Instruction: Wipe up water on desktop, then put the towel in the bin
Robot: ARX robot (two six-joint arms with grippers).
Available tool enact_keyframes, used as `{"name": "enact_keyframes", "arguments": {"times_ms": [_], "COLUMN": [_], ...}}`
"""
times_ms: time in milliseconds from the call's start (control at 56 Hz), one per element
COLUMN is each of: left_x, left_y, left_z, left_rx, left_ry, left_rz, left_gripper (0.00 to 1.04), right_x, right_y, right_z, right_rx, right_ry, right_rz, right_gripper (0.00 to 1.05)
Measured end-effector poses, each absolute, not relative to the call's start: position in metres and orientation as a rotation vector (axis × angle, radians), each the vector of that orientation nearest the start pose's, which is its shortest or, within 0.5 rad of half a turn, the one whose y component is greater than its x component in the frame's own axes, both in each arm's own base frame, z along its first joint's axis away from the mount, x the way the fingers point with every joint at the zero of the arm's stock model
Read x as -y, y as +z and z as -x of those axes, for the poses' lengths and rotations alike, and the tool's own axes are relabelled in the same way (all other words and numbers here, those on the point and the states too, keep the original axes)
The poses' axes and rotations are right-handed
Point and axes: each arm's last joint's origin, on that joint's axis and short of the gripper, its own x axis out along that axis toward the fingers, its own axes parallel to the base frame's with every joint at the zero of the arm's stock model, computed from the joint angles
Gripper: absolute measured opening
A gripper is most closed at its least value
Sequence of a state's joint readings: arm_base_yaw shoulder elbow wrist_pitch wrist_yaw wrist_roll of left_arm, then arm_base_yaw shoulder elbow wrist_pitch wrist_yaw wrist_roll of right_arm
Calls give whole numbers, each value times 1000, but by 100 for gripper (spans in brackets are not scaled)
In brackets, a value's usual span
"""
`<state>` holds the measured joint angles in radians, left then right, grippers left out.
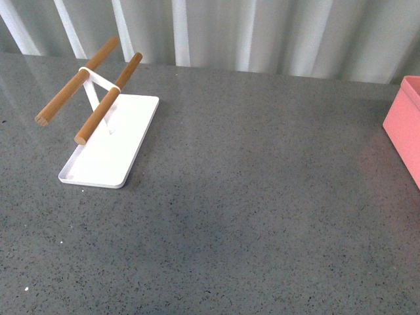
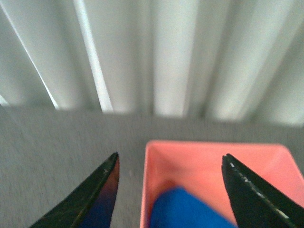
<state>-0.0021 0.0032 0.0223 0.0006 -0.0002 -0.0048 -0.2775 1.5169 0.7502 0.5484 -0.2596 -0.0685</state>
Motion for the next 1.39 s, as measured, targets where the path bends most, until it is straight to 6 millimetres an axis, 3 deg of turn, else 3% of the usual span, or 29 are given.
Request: {"name": "enact_keyframes", "arguments": {"times_ms": [107, 321, 928, 1053, 1392], "left_x": [0, 0, 0, 0, 0], "left_y": [171, 171, 171, 171, 171], "left_z": [-96, -96, -96, -96, -96], "left_rx": [20, 20, 20, 20, 20], "left_ry": [-2, -2, -2, -2, -2], "left_rz": [4, 4, 4, 4, 4], "left_gripper": [98, 98, 98, 98, 98], "right_x": [56, 34, 0, 0, 0], "right_y": [222, 197, 173, 164, 171], "right_z": [-272, -231, -158, -149, -134], "right_rx": [7, -19, -13, -13, 12], "right_ry": [-1, -4, 4, 1, 0], "right_rz": [30, 16, 13, 13, 12], "right_gripper": [40, 3, 3, 3, 3]}}
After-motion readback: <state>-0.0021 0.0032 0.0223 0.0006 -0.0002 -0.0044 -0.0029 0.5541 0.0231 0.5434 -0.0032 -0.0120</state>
